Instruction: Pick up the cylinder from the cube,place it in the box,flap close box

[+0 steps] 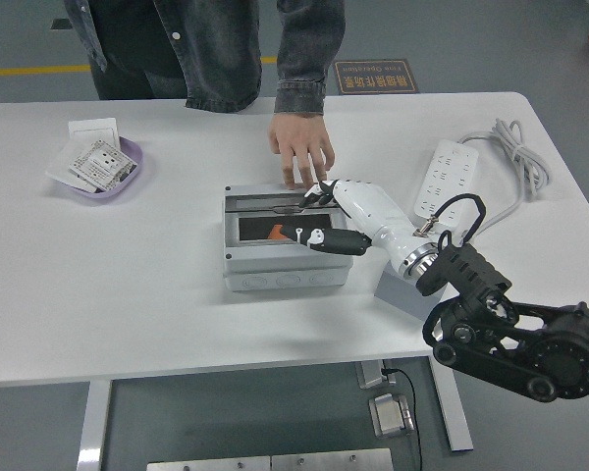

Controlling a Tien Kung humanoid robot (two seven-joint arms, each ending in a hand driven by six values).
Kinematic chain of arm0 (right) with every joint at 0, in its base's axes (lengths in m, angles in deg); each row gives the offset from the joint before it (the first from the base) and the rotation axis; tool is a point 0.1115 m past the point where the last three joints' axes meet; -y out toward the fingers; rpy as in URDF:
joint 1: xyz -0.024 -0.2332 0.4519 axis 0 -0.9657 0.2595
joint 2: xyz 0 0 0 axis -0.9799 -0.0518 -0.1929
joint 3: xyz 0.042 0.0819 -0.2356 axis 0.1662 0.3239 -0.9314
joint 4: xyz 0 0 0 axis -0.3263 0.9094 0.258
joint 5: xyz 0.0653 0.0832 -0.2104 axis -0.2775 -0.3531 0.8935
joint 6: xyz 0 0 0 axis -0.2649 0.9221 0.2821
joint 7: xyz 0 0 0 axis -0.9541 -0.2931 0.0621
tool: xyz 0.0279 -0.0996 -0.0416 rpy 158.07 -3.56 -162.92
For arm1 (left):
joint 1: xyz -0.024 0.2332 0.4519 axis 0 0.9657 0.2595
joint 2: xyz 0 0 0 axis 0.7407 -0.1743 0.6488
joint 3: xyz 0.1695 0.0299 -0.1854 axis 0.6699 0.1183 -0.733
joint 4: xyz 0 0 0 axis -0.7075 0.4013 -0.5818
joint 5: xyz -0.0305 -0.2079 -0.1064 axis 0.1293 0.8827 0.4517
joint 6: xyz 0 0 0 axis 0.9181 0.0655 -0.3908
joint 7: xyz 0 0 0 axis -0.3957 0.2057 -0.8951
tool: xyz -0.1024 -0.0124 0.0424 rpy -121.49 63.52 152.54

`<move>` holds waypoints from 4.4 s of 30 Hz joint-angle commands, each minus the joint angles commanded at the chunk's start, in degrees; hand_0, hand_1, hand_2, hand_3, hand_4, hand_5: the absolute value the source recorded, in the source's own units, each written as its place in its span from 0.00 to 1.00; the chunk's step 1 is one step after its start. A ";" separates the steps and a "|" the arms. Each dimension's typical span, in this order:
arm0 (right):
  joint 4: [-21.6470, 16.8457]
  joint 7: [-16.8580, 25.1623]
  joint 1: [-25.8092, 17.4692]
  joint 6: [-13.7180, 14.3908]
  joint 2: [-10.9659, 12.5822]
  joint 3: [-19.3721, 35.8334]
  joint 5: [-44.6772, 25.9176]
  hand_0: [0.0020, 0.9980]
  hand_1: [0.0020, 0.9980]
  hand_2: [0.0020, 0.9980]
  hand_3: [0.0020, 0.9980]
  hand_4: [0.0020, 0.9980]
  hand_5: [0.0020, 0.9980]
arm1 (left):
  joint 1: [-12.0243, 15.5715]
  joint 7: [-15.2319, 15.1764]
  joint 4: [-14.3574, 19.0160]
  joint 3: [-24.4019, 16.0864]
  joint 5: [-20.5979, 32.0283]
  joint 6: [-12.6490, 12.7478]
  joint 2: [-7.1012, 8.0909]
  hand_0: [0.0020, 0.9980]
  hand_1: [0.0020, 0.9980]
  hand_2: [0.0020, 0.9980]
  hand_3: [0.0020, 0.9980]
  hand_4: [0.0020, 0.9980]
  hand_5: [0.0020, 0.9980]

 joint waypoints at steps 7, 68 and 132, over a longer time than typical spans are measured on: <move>-0.10 0.67 -1.16 0.45 0.58 -0.57 -1.32 0.61 0.66 0.67 0.61 0.92 0.86 | -0.02 -0.39 0.00 1.68 1.51 0.09 -0.06 0.59 0.62 0.56 0.57 0.47 0.28; 3.20 29.05 -31.36 -33.68 -5.84 51.85 -73.97 1.00 1.00 1.00 0.98 1.00 1.00 | 0.44 0.97 0.00 -5.52 -4.71 -0.22 -0.80 0.59 0.61 0.55 0.57 0.47 0.26; 2.27 30.25 -32.90 -29.82 -4.72 57.38 -77.18 1.00 0.92 0.93 0.94 1.00 1.00 | -0.25 0.52 0.00 -3.63 -4.77 -0.92 2.86 0.60 0.61 0.55 0.57 0.47 0.26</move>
